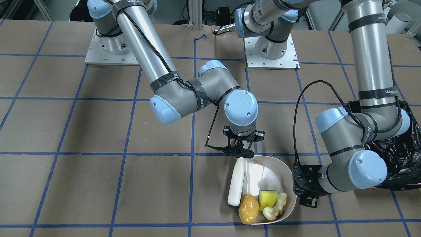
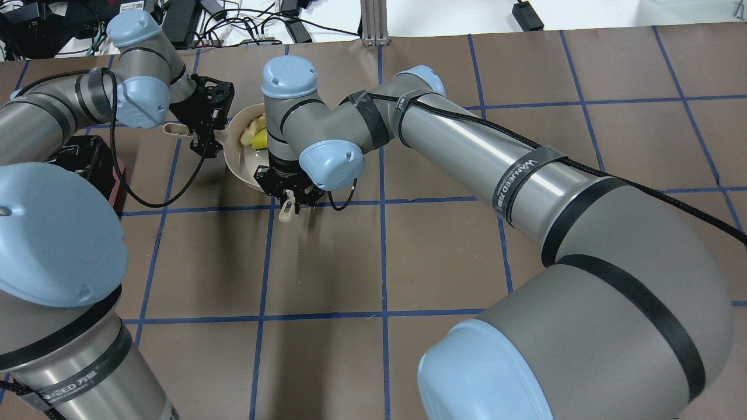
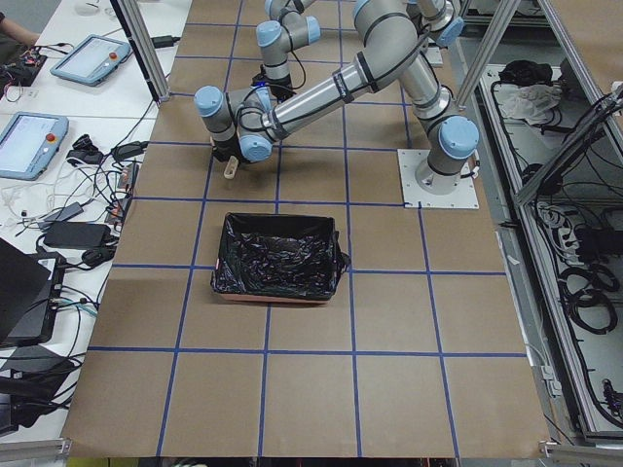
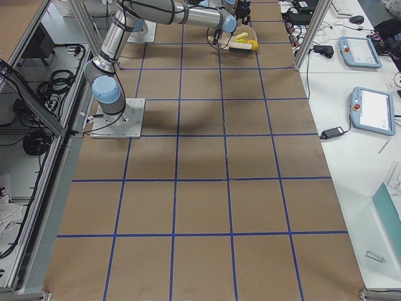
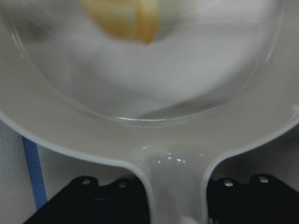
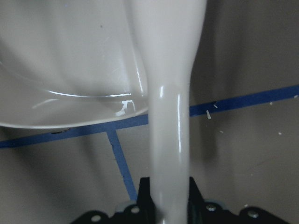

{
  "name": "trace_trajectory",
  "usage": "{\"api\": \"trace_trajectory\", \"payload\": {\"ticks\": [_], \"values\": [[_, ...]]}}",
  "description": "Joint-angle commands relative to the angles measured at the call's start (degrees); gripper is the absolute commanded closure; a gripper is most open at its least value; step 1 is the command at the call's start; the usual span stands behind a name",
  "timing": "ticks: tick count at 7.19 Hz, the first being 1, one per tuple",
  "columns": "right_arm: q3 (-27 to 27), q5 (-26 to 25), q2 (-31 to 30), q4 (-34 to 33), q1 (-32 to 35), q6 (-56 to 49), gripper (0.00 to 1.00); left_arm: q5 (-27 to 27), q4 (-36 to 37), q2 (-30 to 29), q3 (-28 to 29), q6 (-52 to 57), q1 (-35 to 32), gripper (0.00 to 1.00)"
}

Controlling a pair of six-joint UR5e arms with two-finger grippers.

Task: Sweep and dump trash into bin
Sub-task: 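Sweep the sponge and bread toward the dustpan with the right gripper's brush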

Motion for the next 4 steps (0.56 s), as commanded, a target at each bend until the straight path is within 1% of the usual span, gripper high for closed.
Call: {"api": "trace_trajectory", "payload": {"ticks": [1, 3, 4], "values": [[-0.05, 1.48, 0.24, -3.08, 0.68, 2.02, 0.79, 0.04, 0.00, 0.05, 0.00, 0.03, -0.07, 1.00], [-0.39, 2.10, 0.50, -3.37, 1.91, 2.29, 0.79, -0.05, 0.00, 0.14, 0.00, 0.03, -0.07, 1.00], [-1.70, 2.01, 0.68, -3.37, 2.96, 3.25, 0.79, -0.22, 0.00, 0.14, 0.00, 0.03, 0.01, 1.00]]}}
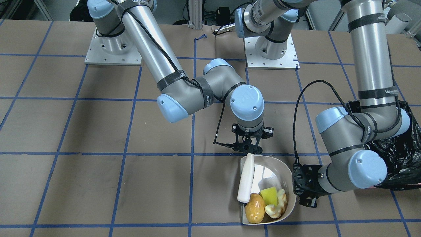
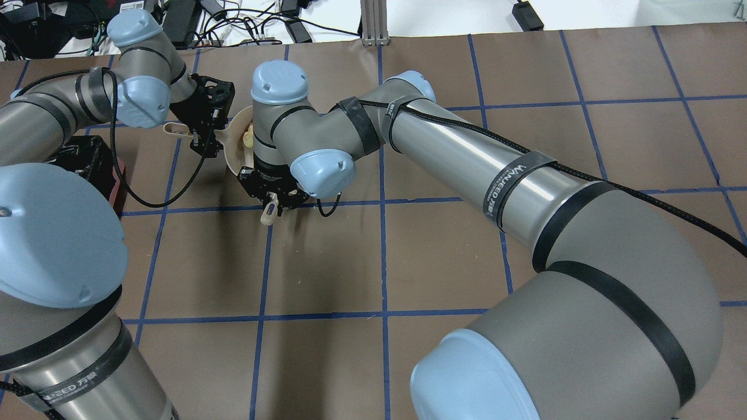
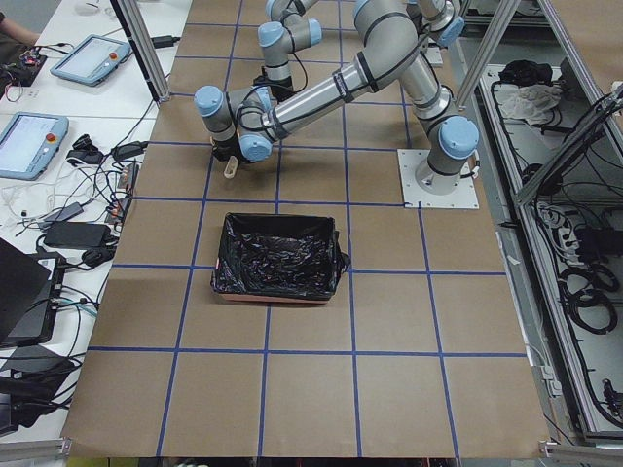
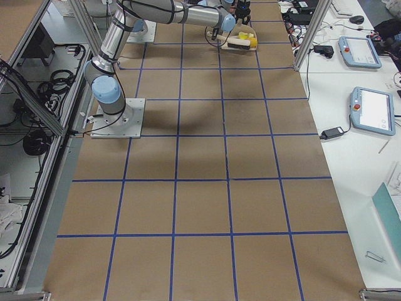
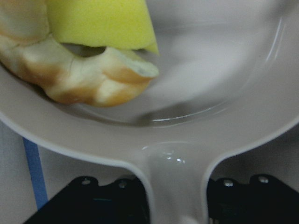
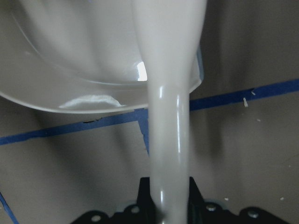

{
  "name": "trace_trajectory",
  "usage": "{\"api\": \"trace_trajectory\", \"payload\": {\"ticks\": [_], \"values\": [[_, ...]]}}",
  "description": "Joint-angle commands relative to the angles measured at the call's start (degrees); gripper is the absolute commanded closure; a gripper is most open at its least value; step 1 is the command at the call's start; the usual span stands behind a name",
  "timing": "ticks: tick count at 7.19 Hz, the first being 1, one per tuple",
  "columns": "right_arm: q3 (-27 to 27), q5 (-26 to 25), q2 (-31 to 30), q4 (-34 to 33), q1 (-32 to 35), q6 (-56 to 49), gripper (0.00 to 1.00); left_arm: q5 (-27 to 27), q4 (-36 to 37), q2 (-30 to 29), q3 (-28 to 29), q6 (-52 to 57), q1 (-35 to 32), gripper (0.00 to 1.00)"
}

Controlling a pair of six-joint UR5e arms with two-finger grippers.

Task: Sweep and dump trash into bin
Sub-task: 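Brush the remaining items into the dustpan held by the left gripper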

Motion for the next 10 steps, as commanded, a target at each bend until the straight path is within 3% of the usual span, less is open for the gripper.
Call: {"api": "trace_trajectory", "payload": {"ticks": [1, 5, 7, 10], "values": [[-2.08, 0.04, 1.27, -0.21, 1.85, 0.93, 0.78, -0.23, 0.00, 0.03, 0.00, 0.18, 0.42, 1.00], [-4.20, -0.75, 1.64, 1.71, 3.09, 1.81, 0.76, -1.81, 0.17, 0.12, -0.79, 0.35, 0.78, 1.00], [-3.85, -1.02, -1.52, 9.16, 3.26, 2.08, 0.77, -1.99, 0.17, 0.12, -0.79, 0.35, 0.78, 1.00], [-1.93, -2.67, -4.60, 13.76, 3.00, 2.08, 0.78, -2.08, 0.17, 0.12, -0.79, 0.26, 0.78, 1.00]]}}
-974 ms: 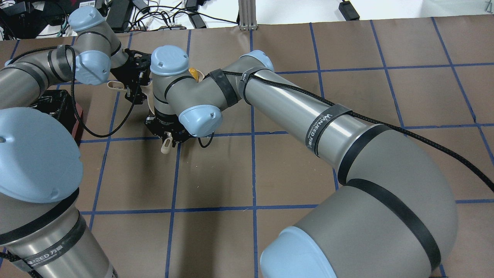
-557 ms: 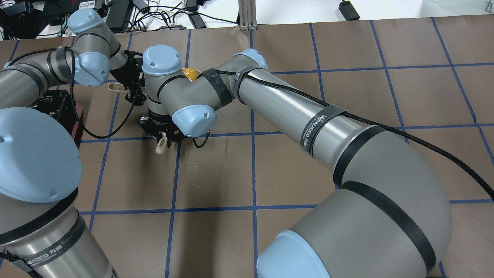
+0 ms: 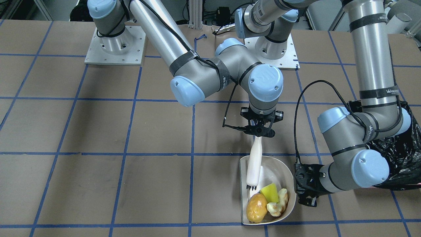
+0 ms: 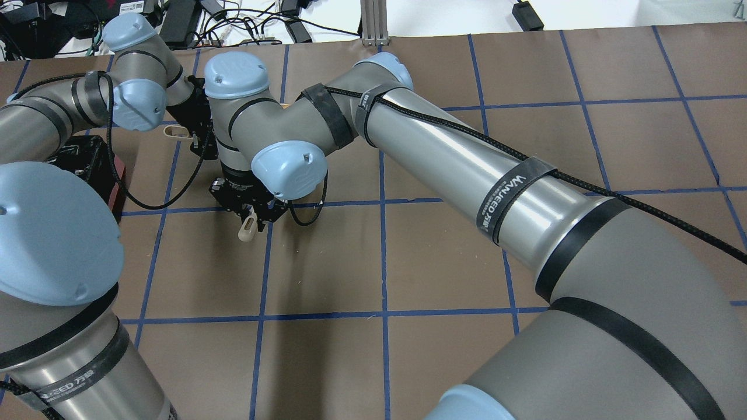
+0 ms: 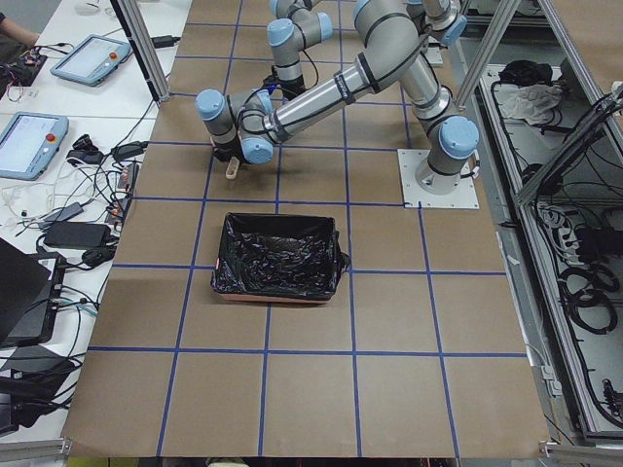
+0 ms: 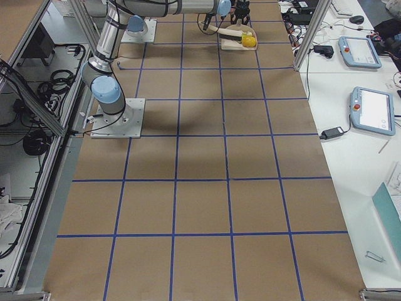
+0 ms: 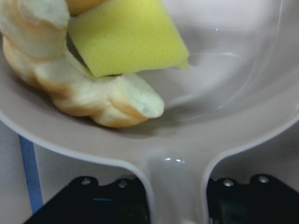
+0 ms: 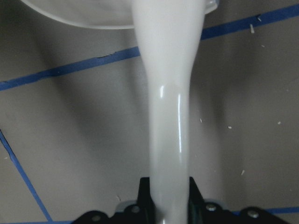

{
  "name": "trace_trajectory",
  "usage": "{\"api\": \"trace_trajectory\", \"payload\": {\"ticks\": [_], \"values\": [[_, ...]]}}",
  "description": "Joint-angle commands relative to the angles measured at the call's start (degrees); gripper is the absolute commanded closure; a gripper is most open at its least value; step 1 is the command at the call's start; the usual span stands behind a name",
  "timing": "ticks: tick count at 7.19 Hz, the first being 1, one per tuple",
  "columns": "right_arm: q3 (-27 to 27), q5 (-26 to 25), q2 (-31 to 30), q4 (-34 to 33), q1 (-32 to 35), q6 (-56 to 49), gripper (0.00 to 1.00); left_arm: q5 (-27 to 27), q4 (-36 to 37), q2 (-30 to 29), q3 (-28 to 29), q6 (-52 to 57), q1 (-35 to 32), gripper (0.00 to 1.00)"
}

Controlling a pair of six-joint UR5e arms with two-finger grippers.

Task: Sweep and dump trash into bin
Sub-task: 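Brush the remaining items into the dustpan held by the left gripper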

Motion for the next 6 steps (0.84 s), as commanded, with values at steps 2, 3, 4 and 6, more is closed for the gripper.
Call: {"api": "trace_trajectory", "payload": {"ticks": [2, 3, 4, 6], "values": [[6.60, -5.85, -6.28, 4.71, -5.09, -1.36, 0.78, -2.54, -0.09, 0.00, 0.00, 0.06, 0.26, 1.00], [9.93, -7.45, -9.71, 6.82, -9.21, -5.90, 0.78, -4.74, -0.09, 0.17, 0.00, 0.06, 1.22, 1.00], [13.19, -10.51, -13.13, 7.79, -13.43, -11.25, 0.78, -7.46, -0.18, 0.17, -0.09, 0.15, 2.19, 1.00], [18.12, -16.23, -15.97, 8.68, -20.47, -21.80, 0.78, -10.89, -1.05, 0.70, -0.18, 0.15, 3.42, 1.00]]}}
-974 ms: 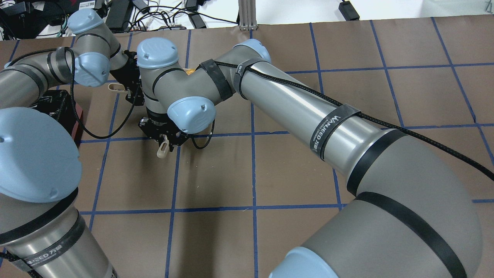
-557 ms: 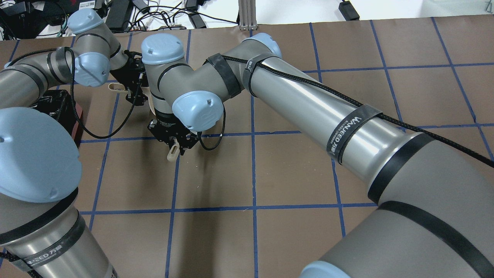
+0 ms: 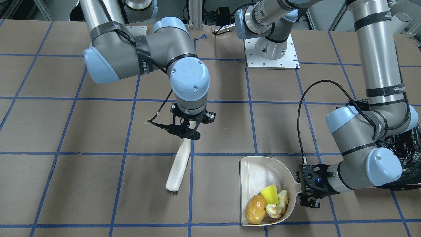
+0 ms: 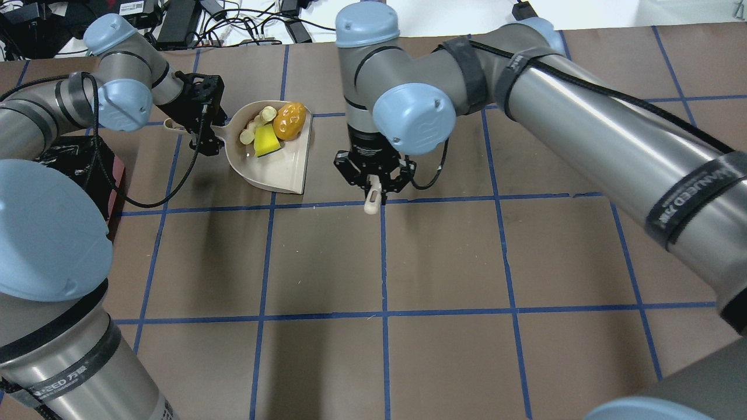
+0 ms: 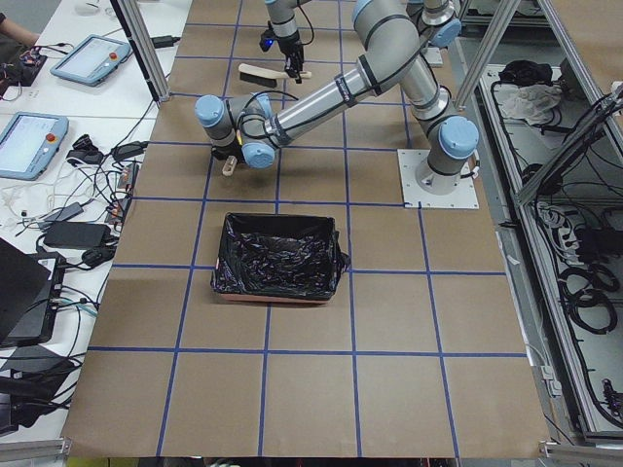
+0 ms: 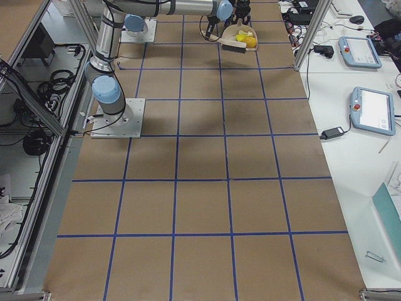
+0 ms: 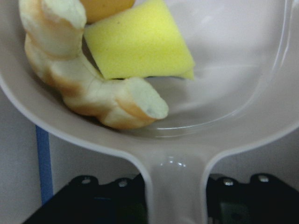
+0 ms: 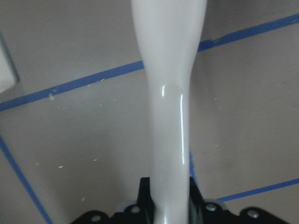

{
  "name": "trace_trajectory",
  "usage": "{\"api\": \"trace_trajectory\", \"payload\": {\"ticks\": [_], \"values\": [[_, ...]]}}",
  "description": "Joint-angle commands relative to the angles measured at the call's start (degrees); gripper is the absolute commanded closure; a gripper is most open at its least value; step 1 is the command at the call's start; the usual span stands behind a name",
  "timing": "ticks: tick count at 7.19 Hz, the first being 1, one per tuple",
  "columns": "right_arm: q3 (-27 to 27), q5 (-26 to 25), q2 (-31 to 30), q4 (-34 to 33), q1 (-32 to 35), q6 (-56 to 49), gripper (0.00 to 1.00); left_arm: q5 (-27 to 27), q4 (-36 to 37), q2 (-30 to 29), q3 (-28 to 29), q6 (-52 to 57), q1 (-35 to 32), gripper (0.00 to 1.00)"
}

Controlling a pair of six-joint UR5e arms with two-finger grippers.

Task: Sweep and dump trash into bin
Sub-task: 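Lift the loaded dustpan toward the bin with the left gripper while the right withdraws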

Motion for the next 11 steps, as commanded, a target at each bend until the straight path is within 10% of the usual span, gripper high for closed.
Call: {"api": "trace_trajectory", "payload": {"ticks": [1, 6, 11], "values": [[5.26, -4.44, -2.30, 0.63, -8.90, -11.72, 0.78, -3.83, -0.83, 0.47, -0.59, -0.02, 1.71, 1.00], [10.56, -12.87, -5.03, -3.91, -32.90, -43.98, 0.79, -7.97, -6.87, 3.36, -0.25, -0.02, 7.68, 1.00], [10.82, -12.98, -0.29, -9.73, -40.68, -53.25, 0.80, -8.33, -19.25, 13.19, 0.45, 2.85, 20.68, 1.00]]}}
